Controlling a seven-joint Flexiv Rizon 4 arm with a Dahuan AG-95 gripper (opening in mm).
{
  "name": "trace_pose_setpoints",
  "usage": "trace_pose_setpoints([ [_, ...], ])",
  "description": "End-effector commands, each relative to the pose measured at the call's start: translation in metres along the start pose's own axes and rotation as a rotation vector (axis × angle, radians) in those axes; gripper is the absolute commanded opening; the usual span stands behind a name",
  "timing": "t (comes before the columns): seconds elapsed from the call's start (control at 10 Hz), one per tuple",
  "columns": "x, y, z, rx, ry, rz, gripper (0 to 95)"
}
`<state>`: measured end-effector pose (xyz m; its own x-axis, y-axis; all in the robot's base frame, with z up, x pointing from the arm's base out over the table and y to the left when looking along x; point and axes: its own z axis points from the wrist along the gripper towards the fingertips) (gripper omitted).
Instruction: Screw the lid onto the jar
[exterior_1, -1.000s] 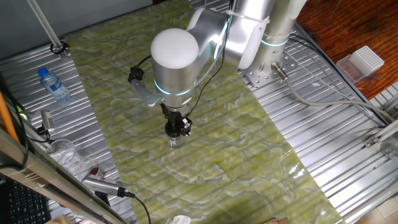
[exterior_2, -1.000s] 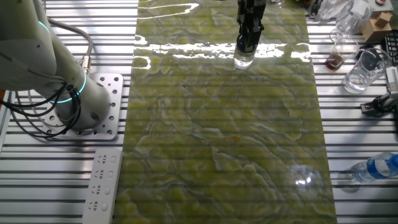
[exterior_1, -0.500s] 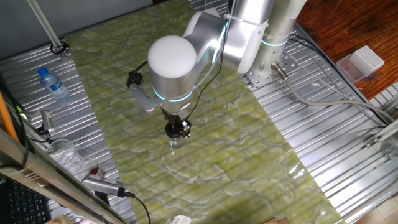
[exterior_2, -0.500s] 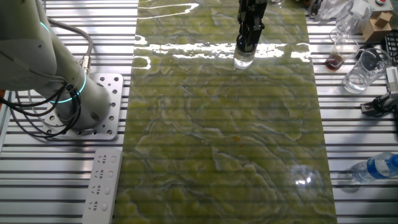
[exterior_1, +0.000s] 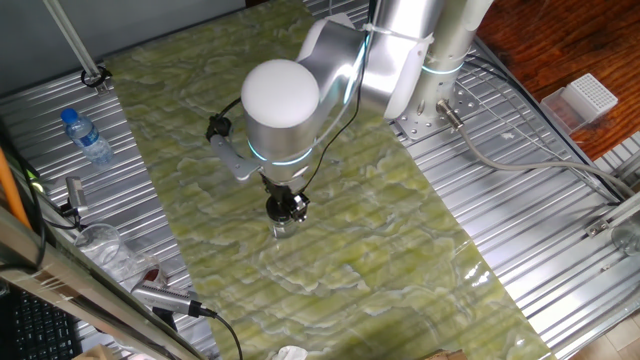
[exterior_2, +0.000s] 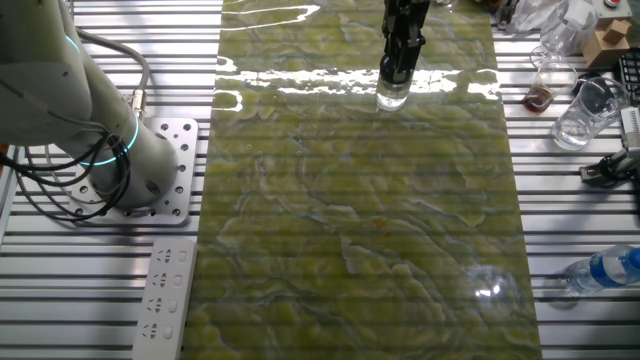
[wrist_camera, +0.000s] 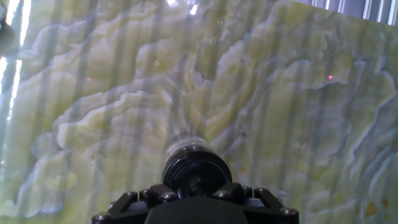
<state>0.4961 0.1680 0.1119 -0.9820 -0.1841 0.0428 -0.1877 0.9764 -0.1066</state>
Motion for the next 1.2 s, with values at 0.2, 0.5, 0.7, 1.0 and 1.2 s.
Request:
trace_pose_setpoints([
  [0.2, 0.0001, 0.0006, -0.0001, 0.007, 0.001, 0.004, 57.0],
  [0.5, -0.0008, 0.0012, 0.0002, 0.015, 0.003, 0.006, 57.0],
  [0.7, -0.0013, 0.0014, 0.0001, 0.020, 0.008, 0.007, 57.0],
  [1.0, -0.0014, 0.0015, 0.0003, 0.027, 0.013, 0.008, 57.0],
  [1.2, -0.0015, 0.0016, 0.0005, 0.035, 0.012, 0.010, 76.0],
])
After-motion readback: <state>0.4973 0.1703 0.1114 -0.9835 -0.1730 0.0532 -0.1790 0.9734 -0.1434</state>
